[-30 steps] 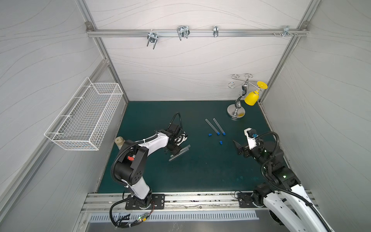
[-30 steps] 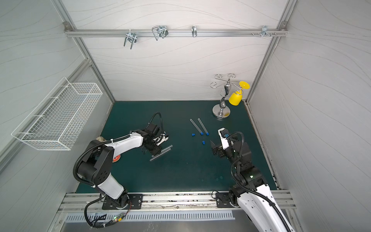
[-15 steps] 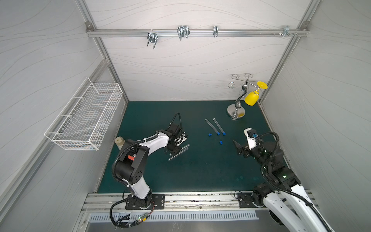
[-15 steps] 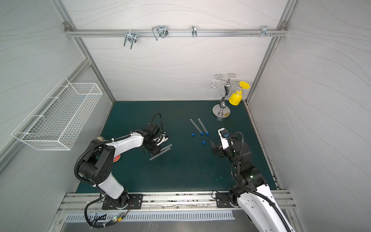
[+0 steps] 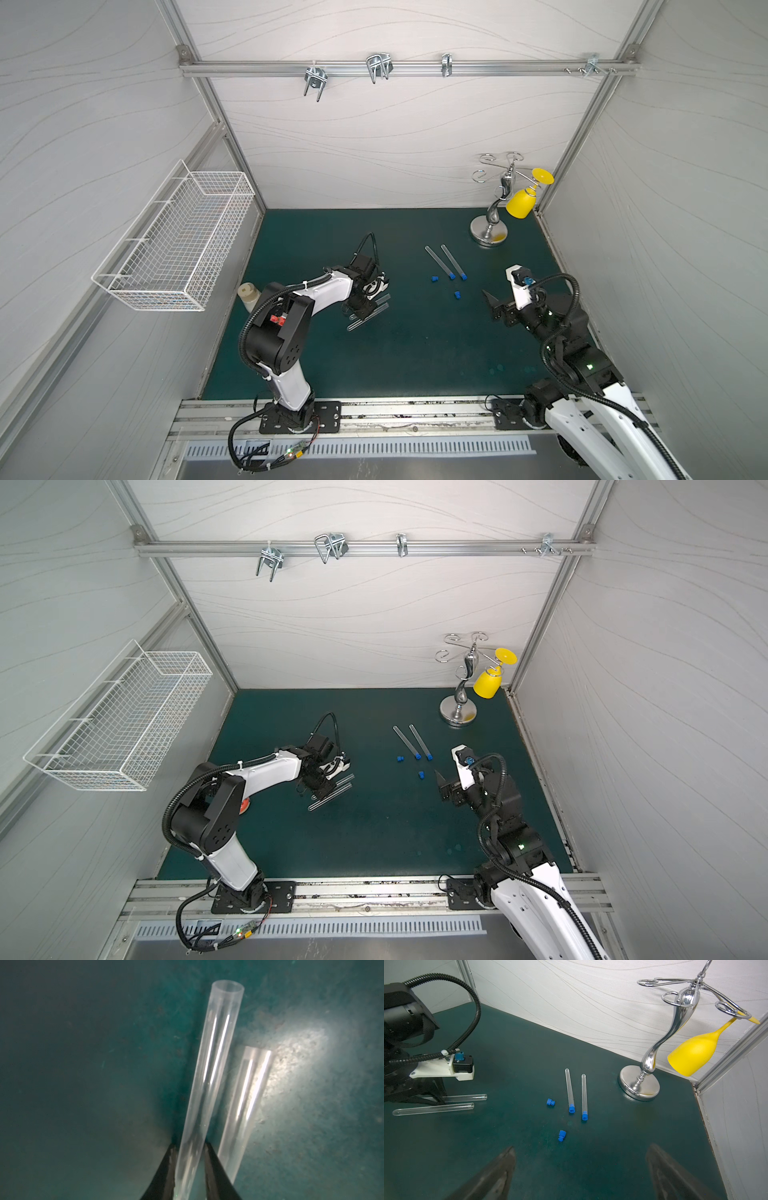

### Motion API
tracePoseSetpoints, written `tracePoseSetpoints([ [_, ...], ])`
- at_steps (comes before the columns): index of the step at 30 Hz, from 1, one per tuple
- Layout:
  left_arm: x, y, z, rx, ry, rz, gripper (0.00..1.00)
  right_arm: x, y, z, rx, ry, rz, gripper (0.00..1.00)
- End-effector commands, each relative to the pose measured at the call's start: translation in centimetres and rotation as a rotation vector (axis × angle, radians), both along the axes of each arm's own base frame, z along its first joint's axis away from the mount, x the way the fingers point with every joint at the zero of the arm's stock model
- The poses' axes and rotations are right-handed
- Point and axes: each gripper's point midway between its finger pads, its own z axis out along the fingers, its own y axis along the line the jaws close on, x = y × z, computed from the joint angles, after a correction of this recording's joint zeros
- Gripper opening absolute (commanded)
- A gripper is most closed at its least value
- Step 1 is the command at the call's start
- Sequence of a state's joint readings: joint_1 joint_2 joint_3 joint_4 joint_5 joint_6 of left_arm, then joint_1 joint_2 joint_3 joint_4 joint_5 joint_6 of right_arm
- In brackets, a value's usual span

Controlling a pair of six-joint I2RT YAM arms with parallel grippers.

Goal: Insert stoppers into test tubes
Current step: Pick up the test tube at the center of the board.

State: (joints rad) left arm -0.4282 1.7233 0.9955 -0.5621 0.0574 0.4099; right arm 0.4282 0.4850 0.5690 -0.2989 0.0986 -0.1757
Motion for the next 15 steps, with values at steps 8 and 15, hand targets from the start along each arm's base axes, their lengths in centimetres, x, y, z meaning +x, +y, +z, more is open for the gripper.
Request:
tracePoseSetpoints([
  [8, 0.7, -0.2, 0.3, 0.014, -0.019, -0.016, 0.14, 0.0, 0.0, 0.4, -0.005, -0.033, 0.000, 0.99],
  [15, 1.5, -0.4, 2.1, 0.003, -0.063, -0.008, 0.10, 0.0, 0.0, 0.4, 0.002, -0.029, -0.001, 0.99],
])
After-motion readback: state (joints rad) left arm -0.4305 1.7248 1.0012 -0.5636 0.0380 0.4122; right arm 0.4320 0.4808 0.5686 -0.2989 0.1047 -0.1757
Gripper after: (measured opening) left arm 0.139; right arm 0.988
